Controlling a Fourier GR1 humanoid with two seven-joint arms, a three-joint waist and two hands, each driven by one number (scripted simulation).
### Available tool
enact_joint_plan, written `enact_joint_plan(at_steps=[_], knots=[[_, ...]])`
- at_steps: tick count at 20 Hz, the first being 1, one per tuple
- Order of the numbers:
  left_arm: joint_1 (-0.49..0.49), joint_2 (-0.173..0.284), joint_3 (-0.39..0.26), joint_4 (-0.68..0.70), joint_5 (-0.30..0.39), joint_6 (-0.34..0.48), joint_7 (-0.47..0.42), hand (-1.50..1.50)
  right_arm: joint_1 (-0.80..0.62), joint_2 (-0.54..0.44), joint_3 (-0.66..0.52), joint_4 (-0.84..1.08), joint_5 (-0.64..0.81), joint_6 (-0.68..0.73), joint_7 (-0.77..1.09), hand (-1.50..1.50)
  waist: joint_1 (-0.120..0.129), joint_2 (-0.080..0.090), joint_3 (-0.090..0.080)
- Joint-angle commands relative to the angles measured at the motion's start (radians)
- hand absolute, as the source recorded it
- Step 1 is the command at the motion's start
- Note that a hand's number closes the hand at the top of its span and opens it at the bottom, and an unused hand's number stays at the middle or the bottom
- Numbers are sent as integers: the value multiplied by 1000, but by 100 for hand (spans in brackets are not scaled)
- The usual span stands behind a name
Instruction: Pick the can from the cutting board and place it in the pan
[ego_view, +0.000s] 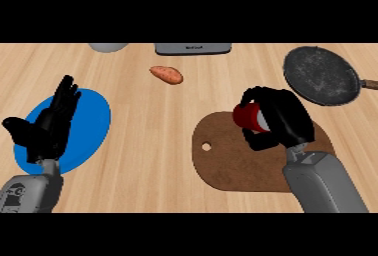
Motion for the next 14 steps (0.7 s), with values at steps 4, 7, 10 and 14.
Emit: enact_joint_plan(at_steps=[4,7,10,14], knots=[[-17,-47,-48,-13,-40,17,15,0,4,43,-118,-168,-6,-46,142,150,35,13,1],[-24,-31,-21,40,-25,-14,-30,0,-114,-26,-316,-36,-141,-44,62,150,42,19,2],[-55,6,10,7,6,-41,13,0,-113,-69,-454,18,-285,-49,-11,150,42,18,2],[-31,10,16,1,6,-53,12,0,-200,-152,-535,309,-271,-152,-153,150,61,22,2]])
